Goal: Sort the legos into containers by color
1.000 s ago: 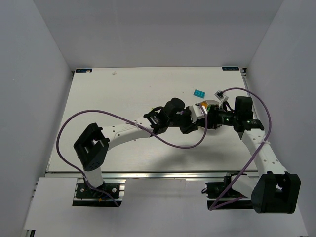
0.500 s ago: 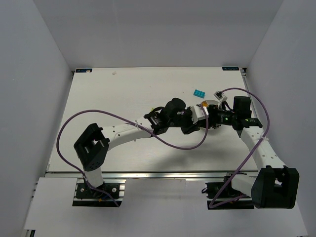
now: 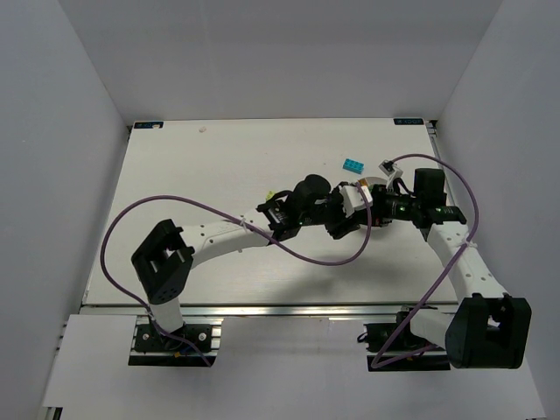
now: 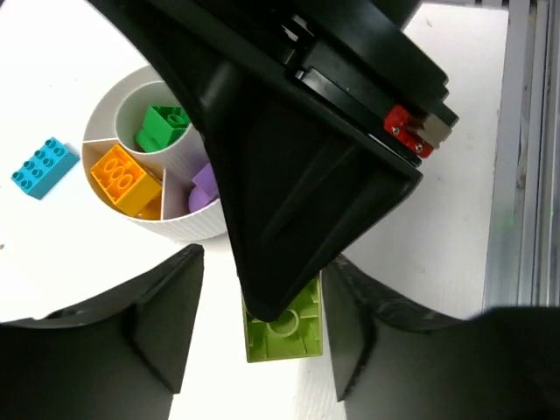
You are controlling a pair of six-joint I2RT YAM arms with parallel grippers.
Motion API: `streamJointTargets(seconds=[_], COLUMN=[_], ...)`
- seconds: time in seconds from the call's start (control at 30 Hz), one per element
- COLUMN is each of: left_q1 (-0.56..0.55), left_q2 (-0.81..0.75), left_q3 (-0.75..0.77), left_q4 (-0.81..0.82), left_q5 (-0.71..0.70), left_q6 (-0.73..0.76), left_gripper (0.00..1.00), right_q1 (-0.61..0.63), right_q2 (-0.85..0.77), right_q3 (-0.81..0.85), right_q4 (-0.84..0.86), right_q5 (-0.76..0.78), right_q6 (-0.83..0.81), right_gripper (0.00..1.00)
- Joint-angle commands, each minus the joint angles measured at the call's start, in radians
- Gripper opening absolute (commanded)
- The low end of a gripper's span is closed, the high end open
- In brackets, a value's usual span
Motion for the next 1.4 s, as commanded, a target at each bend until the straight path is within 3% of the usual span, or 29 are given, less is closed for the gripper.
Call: streamJointTargets(seconds=[0.0,0.1,0.23,0.4,0.5,0.73,1.0,1.37], left_q1=[0.003,0.012,0.031,0.031,0.052,0.152,0.310,0.364], left_q2=[-0.086,-0.121,-0.176,-0.281,-0.316,-0.255,-0.158,-0.071], left_q3=[-0.001,-0.037,-0.086,-0.205,-0.250,-0.203,-0.118,-0.081], left_q4=[0.118,0.124,0.103,0.126,0.086,-0.148,-0.221,-0.184], left_q5=[-0.055,-0.079,-0.131,-0.323,-0.412,-0.555,-0.517,-0.420], left_q6=[-0.028,-0.033,-0.045,-0.083,-0.134,-0.305,-0.418,-0.401], left_gripper=[0.67,0.81,0.86,0.97,0.96,0.81,0.86,0.91], right_q1=[-0.004,-0.022,-0.065,-0.111,-0.141,-0.173,-0.188,-0.190], right_q2=[-0.011,-0.018,-0.035,-0.067,-0.083,-0.093,-0.032,0.098], right_q3=[0.062,0.097,0.139,0.163,0.165,0.127,0.116,0.100], right_q4=[-0.060,-0.081,-0.104,-0.101,-0.084,-0.041,0.008,0.080], right_q5=[-0.036,0.002,0.091,0.260,0.372,0.541,0.668,0.713], right_q6=[-0.061,-0.092,-0.159,-0.201,-0.206,-0.195,-0.129,-0.028], right_gripper=[0.00,0.00,0.00,0.00,0.00,0.00,0.00,0.00])
